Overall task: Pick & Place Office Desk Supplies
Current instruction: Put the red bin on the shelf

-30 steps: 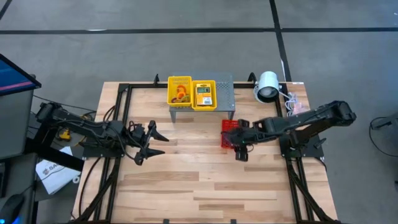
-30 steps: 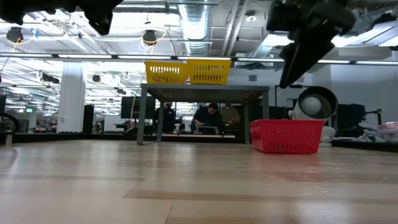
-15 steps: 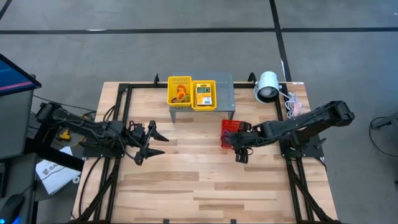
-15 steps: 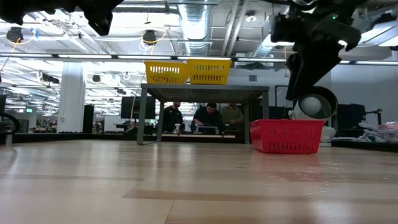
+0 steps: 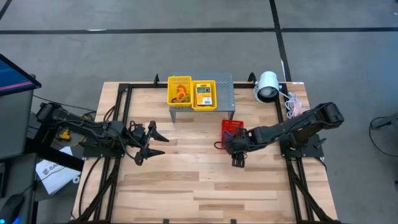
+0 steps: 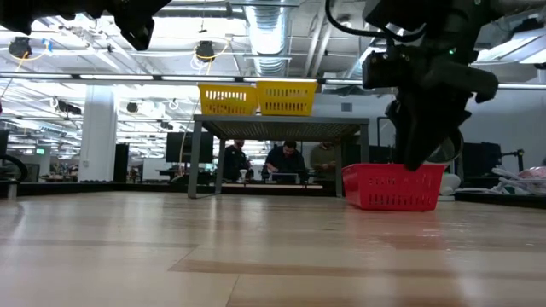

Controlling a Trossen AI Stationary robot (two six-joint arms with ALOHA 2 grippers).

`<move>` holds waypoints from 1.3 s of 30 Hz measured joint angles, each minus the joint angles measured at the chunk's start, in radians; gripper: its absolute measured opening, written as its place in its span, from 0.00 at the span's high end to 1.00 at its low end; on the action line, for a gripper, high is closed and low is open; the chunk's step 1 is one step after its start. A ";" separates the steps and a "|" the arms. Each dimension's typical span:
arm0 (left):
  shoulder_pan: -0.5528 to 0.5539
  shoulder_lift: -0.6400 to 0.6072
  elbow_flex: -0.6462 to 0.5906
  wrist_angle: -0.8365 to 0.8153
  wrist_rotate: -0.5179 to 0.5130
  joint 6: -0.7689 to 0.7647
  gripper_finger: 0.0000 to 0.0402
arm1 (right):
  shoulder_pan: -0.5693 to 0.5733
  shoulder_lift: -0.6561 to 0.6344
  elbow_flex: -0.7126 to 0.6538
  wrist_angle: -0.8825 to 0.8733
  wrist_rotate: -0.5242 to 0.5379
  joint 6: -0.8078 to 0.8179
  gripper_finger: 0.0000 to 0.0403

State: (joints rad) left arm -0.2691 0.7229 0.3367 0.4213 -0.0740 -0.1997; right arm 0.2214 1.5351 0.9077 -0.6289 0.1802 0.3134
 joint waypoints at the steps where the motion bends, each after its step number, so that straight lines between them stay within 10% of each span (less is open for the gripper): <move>1: 0.000 0.000 0.000 0.001 0.000 0.000 0.38 | 0.000 0.005 0.000 0.002 0.000 0.001 0.47; 12: 0.000 0.000 0.000 -0.001 0.000 -0.003 0.38 | -0.002 0.031 0.000 0.003 0.000 0.002 0.54; 25: 0.000 0.000 0.000 -0.001 0.000 -0.018 0.38 | -0.002 0.031 0.000 0.001 0.005 0.001 0.97; 39: 0.000 0.000 0.000 -0.001 0.000 -0.018 0.38 | -0.014 0.029 0.002 -0.017 0.003 -0.006 0.98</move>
State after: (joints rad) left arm -0.2691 0.7227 0.3367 0.4198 -0.0738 -0.2180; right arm 0.2070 1.5642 0.9093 -0.6460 0.1837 0.3073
